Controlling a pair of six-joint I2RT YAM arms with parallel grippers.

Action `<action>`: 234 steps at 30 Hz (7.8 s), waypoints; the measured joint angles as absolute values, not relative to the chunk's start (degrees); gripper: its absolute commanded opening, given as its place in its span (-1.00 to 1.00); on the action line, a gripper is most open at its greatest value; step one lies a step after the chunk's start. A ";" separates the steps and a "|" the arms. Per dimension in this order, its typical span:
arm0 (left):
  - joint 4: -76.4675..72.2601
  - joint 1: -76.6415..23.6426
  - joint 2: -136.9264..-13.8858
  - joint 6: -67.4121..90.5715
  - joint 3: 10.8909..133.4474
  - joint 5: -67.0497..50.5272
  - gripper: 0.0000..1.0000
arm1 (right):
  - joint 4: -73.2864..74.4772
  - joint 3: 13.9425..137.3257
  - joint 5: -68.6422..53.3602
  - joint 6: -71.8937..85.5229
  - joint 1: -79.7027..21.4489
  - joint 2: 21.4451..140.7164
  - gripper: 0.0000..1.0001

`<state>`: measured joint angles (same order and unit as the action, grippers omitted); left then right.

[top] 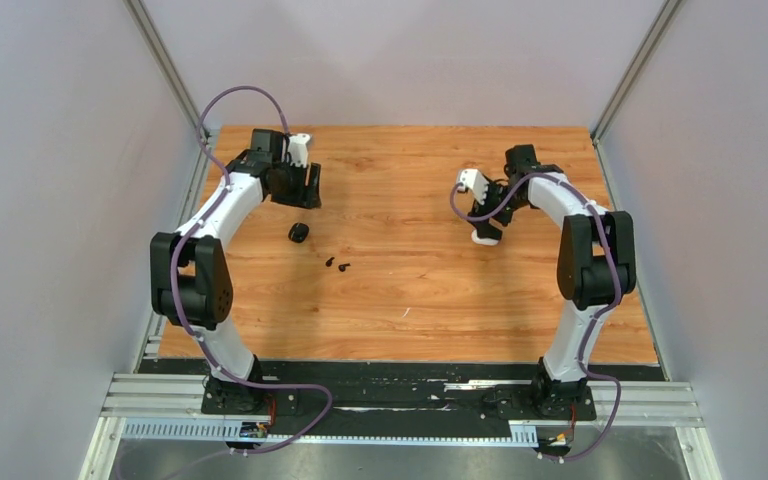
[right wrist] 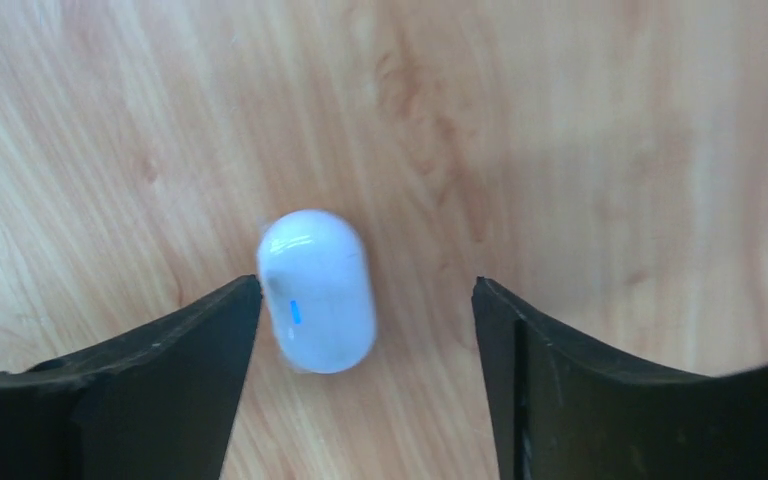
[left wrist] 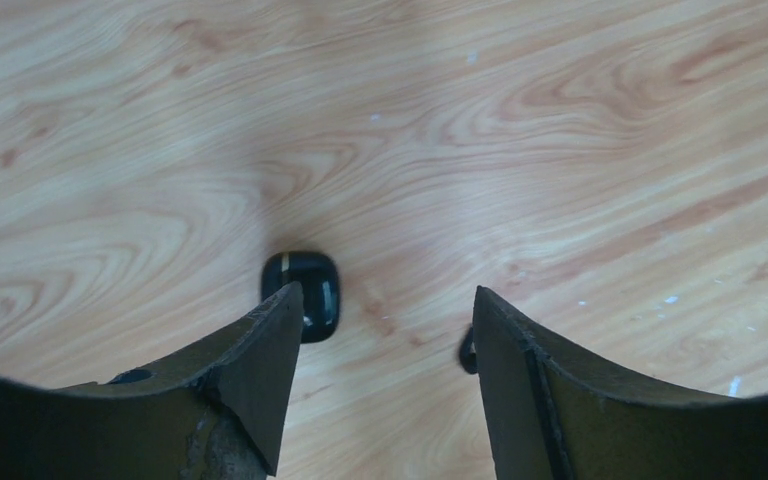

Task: Insert the wireless bluetooth earbuds into the charging case
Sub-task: Move the charging case with earbuds to the center of the board, then pick up the charging case from the center of the board, then pass from the left arm to the right, then pass from the right arm to the left, then pass from the left arm to the right

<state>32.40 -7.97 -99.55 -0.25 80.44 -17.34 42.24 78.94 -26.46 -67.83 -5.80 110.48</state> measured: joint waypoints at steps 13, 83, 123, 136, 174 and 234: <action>38.46 -6.22 -110.87 -4.60 85.23 -5.23 0.39 | 38.35 95.70 -31.33 -31.86 -6.15 112.20 1.00; -1.54 -8.73 -112.09 56.27 89.93 -36.21 -1.00 | -4.16 98.54 -22.92 7.49 -28.75 116.79 0.47; -5.48 -8.49 -112.09 56.49 88.64 -37.34 0.25 | -9.32 101.75 -18.52 9.47 -31.44 121.86 -1.00; 9.23 -5.10 -112.09 41.91 97.71 -49.74 0.60 | -31.68 70.83 -18.98 -43.59 -31.03 111.24 -1.00; -4.89 -8.95 -120.27 65.12 98.17 -72.20 -1.00 | -53.21 64.51 -32.45 -83.72 -31.33 111.11 -0.40; 26.06 -21.30 -100.66 -32.67 91.85 -54.94 -0.89 | 55.31 120.05 -61.32 -45.45 -21.37 117.80 -0.97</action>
